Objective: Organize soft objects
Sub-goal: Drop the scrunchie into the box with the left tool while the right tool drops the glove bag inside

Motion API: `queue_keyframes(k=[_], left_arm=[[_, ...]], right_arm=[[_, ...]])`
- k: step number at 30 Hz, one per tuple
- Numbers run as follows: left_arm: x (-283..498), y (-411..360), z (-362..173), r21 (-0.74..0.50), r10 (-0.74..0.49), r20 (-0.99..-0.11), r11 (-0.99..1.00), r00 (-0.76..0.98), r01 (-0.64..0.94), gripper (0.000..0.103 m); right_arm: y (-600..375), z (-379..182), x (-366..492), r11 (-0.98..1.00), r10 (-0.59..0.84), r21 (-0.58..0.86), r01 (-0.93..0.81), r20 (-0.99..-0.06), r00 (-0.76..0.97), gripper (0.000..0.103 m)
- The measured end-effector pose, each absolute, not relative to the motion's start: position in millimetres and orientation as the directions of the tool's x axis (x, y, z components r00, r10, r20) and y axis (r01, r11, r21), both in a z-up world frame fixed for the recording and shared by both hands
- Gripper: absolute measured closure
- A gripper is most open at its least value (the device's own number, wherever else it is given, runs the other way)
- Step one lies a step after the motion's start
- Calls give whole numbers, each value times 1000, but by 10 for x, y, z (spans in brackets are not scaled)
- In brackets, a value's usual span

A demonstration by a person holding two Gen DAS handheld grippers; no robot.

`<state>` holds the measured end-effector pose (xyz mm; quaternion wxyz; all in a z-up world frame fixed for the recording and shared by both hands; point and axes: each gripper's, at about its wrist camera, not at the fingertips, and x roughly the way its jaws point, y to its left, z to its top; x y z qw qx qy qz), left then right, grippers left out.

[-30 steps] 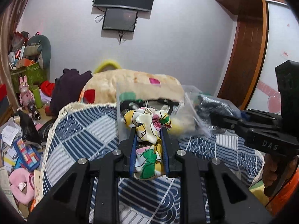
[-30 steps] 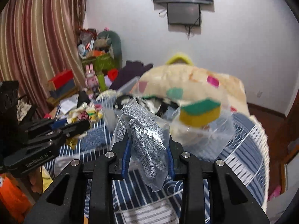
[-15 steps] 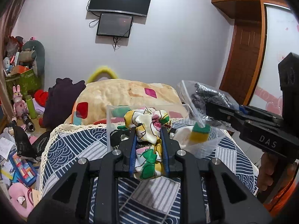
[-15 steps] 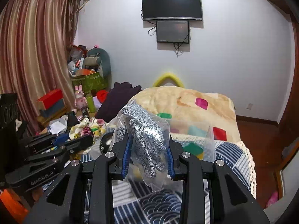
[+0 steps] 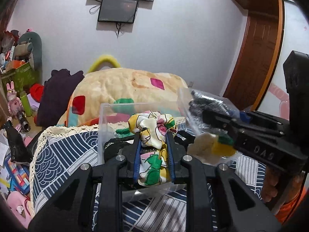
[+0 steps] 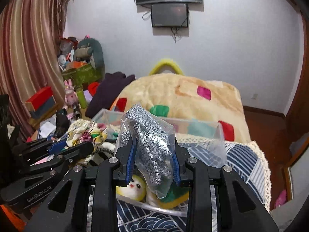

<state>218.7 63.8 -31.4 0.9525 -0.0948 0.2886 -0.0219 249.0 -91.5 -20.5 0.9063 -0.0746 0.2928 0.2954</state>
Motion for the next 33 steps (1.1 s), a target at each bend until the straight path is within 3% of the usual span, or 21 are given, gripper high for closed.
queue_keyframes(k=[9,13,15,22,33], left_arm=[[2414,580,-509,-147,-67,-607,989,792,-30,79],[2423,578,-521,-137,-58,-611,990,790,-34,65],[2412,584,-519,-142,-62,-609,989,791,-31,63],[2320,639,-466,-166,-74,-597,986,799,-33,59],[1924,627,-162,-167,-73,-516,986,853,-16,56]], right_arm=[[-837,-390,2592,807,460,11,-591,-638,617,71],[-835,-399,2579,806,446,-9,-592,-648,617,69],[-843,-392,2585,805,445,-11,-593,-649,617,62],[-941,-279,2563,810,469,18,-585,-618,631,47],[-1152,-2,2267,796,530,38,-604,-525,666,44]])
